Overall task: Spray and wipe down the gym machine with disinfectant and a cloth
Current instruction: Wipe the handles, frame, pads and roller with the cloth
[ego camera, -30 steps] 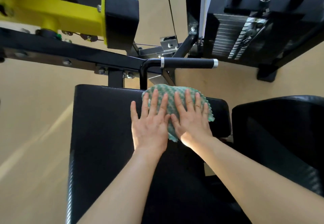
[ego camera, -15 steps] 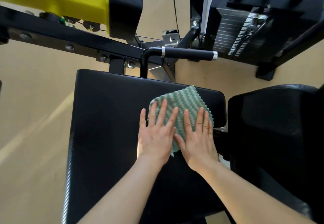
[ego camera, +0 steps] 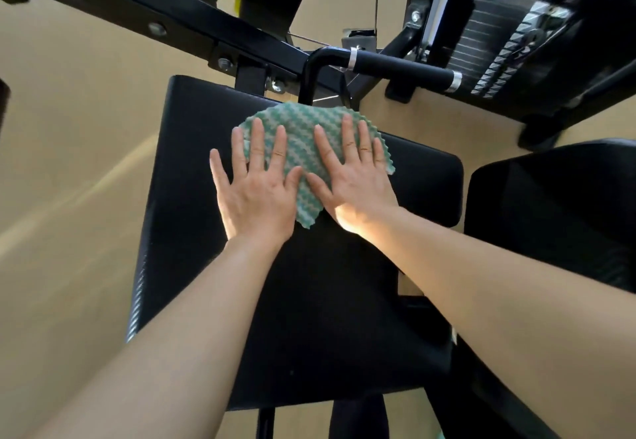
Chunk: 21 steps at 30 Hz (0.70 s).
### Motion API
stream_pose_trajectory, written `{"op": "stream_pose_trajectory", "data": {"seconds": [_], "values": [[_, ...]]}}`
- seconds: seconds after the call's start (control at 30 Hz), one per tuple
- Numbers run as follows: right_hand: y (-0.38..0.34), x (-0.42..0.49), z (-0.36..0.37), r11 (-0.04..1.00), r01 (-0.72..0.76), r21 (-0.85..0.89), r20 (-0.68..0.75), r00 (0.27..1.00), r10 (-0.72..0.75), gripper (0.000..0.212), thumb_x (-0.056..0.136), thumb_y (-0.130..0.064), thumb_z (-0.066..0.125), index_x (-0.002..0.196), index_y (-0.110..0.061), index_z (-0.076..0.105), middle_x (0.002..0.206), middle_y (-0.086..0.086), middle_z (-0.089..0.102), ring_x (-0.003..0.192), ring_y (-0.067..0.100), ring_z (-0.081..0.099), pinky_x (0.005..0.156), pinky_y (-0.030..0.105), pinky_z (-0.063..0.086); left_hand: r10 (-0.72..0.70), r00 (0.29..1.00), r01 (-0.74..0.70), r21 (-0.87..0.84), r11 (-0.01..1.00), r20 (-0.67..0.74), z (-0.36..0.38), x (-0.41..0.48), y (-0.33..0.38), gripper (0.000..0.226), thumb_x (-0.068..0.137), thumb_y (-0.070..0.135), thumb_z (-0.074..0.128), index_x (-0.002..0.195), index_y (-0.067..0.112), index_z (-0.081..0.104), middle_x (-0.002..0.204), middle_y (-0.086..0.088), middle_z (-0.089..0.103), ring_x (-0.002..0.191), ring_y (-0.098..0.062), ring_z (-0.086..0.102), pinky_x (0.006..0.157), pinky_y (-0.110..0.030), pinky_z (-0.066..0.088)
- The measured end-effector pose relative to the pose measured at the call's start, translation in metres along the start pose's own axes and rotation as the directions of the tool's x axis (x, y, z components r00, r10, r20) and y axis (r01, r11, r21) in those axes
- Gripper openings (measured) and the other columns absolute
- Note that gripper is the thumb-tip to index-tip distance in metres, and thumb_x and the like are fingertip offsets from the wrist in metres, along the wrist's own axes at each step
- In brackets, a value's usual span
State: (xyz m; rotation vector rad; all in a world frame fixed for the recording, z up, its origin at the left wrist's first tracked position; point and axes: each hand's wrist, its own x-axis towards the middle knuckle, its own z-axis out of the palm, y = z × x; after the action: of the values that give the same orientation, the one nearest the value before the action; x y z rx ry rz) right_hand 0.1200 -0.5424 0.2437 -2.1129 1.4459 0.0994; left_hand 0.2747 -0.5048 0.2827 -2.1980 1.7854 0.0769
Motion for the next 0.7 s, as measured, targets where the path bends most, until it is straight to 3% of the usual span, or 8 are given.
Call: {"op": "stream_pose_trajectory", "data": {"seconds": [0.17, 0.37, 0.47, 0.53, 0.7], "values": [[0.006, -0.063, 0.030, 0.998, 0.035, -0.043, 0.008, 0.999, -0.035, 0.074, 0.104, -0.063, 0.013, 0.161, -0.029, -0.021, 0.168, 0.011, -0.028, 0.154, 0.029, -0.027, 0.129, 0.049, -0.006, -0.034, 0.999, 0.034, -0.086, 0.996, 0.001, 0.018, -0.048, 0.019, 0.066, 0.109, 0.051, 0.016, 0.165, 0.024, -0.008, 0.173, -0.009, -0.014, 0.159, -0.032, -0.013, 0.128, -0.058, 0.001], [-0.003, -0.132, 0.062, 0.995, 0.007, 0.097, 0.040, 0.999, -0.011, 0.071, 0.106, -0.056, 0.024, 0.164, -0.025, -0.002, 0.170, 0.020, -0.014, 0.157, 0.038, -0.016, 0.127, 0.058, 0.010, 0.004, 1.000, -0.003, -0.078, 0.997, 0.023, 0.048, -0.126, 0.014, 0.066, 0.107, 0.049, 0.022, 0.166, 0.022, 0.010, 0.174, -0.009, 0.000, 0.160, -0.031, -0.004, 0.127, -0.059, 0.004], [-0.013, -0.114, 0.050, 0.993, 0.027, 0.113, 0.069, 0.997, -0.035, 0.067, 0.102, -0.063, 0.011, 0.161, -0.041, -0.010, 0.169, 0.013, -0.022, 0.153, 0.045, -0.022, 0.125, 0.064, -0.001, 0.018, 1.000, -0.017, -0.039, 0.999, 0.022, 0.043, -0.111, 0.008, 0.065, 0.107, 0.050, 0.022, 0.166, 0.025, 0.012, 0.174, -0.007, 0.001, 0.160, -0.030, -0.004, 0.126, -0.059, -0.001], [-0.020, -0.084, 0.040, 0.996, 0.028, 0.083, 0.066, 0.997, -0.034, 0.066, 0.099, -0.069, 0.004, 0.158, -0.046, -0.016, 0.166, 0.007, -0.031, 0.149, 0.048, -0.031, 0.122, 0.068, -0.010, 0.001, 1.000, -0.001, -0.018, 1.000, 0.028, 0.033, -0.091, 0.003, 0.061, 0.110, 0.047, 0.019, 0.165, 0.028, 0.003, 0.174, -0.005, -0.006, 0.160, -0.030, -0.010, 0.126, -0.059, -0.004], [-0.033, 0.009, 0.007, 0.994, 0.100, 0.051, 0.062, 0.993, -0.103, 0.068, 0.103, -0.067, 0.014, 0.156, -0.047, -0.022, 0.165, 0.003, -0.037, 0.146, 0.045, -0.038, 0.117, 0.069, -0.020, -0.120, 0.993, 0.119, -0.015, 0.993, -0.023, 0.003, -0.021, -0.012, 0.061, 0.109, 0.050, 0.013, 0.164, 0.032, -0.006, 0.173, -0.003, -0.011, 0.160, -0.031, -0.012, 0.125, -0.061, -0.008]]}}
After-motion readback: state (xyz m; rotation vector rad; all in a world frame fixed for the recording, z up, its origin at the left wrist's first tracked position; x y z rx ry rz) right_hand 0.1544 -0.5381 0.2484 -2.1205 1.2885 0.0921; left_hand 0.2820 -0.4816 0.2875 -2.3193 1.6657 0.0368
